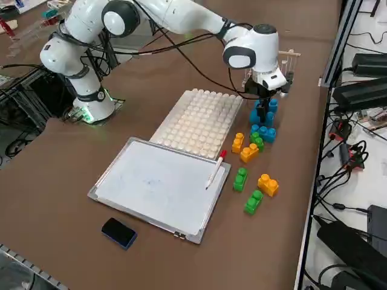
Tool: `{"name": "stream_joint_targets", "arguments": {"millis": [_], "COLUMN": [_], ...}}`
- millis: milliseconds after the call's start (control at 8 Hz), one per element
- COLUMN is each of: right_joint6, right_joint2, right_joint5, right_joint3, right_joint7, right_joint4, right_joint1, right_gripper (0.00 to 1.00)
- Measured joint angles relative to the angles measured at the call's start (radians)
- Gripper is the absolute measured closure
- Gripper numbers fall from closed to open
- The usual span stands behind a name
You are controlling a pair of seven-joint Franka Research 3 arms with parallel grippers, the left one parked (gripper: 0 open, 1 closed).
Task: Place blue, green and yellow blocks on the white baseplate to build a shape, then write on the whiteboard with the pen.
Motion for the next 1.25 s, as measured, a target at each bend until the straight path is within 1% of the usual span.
{"name": "stream_joint_targets", "arguments": {"millis": [250,375,500,750,1000,1250], "right_joint6": [0.000,0.000,0.000,-0.008,-0.062,-0.121], "right_joint2": [0.000,0.000,0.000,0.000,-0.011,-0.055], "right_joint5": [0.000,0.000,0.000,0.000,0.001,0.001], "right_joint3": [0.000,0.000,0.000,0.000,-0.001,-0.005], "right_joint7": [-0.002,-0.003,-0.003,-0.003,0.017,0.089], "right_joint4": [0.000,0.000,0.001,0.006,0.024,0.030], "right_joint1": [0.000,0.000,0.000,0.001,0.001,0.000], "right_gripper": [0.47,0.51,0.59,0.60,0.60,0.60]}}
